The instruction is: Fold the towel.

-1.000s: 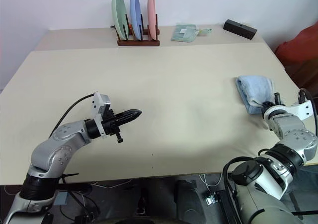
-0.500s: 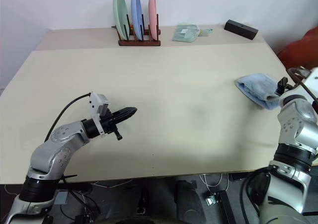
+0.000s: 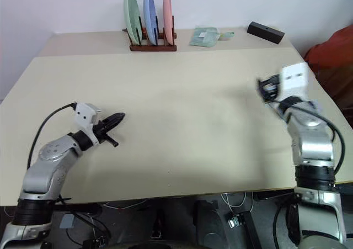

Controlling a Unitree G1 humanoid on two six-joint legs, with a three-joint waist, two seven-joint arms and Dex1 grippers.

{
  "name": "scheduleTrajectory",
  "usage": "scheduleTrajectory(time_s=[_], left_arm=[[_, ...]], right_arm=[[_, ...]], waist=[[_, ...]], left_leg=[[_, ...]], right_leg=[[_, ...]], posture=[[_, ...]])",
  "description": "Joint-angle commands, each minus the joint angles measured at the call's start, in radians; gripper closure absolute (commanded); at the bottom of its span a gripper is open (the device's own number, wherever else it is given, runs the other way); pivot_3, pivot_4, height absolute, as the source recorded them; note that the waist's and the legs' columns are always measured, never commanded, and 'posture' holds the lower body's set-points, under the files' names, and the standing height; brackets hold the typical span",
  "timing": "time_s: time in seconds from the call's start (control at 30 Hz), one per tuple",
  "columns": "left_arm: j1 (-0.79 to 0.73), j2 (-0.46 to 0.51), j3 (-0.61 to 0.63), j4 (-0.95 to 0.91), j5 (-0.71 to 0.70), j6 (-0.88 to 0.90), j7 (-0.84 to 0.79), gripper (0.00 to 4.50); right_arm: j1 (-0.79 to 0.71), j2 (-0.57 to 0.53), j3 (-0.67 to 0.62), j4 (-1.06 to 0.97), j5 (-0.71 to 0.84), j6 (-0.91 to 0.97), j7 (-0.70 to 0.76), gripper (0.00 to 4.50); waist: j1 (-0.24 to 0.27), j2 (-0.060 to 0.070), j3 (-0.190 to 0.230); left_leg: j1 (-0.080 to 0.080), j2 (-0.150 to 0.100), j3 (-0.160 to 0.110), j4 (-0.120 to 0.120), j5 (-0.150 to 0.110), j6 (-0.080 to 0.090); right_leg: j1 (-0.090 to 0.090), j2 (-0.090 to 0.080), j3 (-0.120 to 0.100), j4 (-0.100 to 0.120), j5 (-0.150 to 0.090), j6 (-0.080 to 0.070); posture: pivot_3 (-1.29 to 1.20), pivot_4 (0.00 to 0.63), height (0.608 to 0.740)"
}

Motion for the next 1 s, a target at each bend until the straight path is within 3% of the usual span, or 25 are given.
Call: scheduleTrajectory(time_s=[0.03,0.07,0.17,0.33,1.0], left_arm=[[0.023,0.02,0.076,0.035,0.046,-0.079,0.039,4.5],[0.027,0.021,0.083,0.041,0.048,-0.088,0.041,4.5],[0.052,0.02,0.086,0.048,0.074,-0.117,0.05,3.67],[0.052,0.004,0.072,0.041,0.104,-0.133,0.078,1.31],[0.074,-0.031,0.084,-0.051,0.083,-0.055,0.081,1.31]], right_arm=[[-0.019,-0.024,0.026,0.023,-0.012,-0.055,0.106,0.27],[-0.025,-0.023,0.03,0.043,-0.019,-0.066,0.118,0.07],[-0.053,-0.015,0.041,0.118,-0.007,-0.1,0.2,0.0],[-0.067,-0.009,0.035,0.161,0.027,-0.106,0.318,0.0],[-0.091,0.023,0.014,0.445,-0.001,-0.304,0.42,0.0]], waist=[[0.004,0.0,0.0],[0.009,0.0,0.0],[0.017,0.0,0.0],[0.023,0.0,0.0],[0.019,0.0,0.0]], left_leg=[[0.0,0.0,0.0,0.0,0.0,0.0],[0.0,-0.001,0.0,0.0,0.0,0.0],[-0.001,-0.003,0.0,0.001,0.0,0.0],[-0.001,-0.002,0.0,0.001,0.0,0.0],[0.0,-0.001,0.0,0.001,0.0,-0.001]], right_leg=[[0.0,-0.001,0.0,0.0,0.0,0.0],[0.0,-0.001,0.0,0.0,0.0,0.0],[0.001,-0.004,-0.001,-0.001,0.0,0.0],[0.001,-0.005,-0.001,-0.002,0.0,0.0],[0.001,-0.005,-0.001,0.0,0.0,0.0]], posture=[[0.0,0.15,0.74],[0.0,0.15,0.74],[0.0,0.15,0.74],[0.0,0.15,0.74],[0.0,0.15,0.74]])
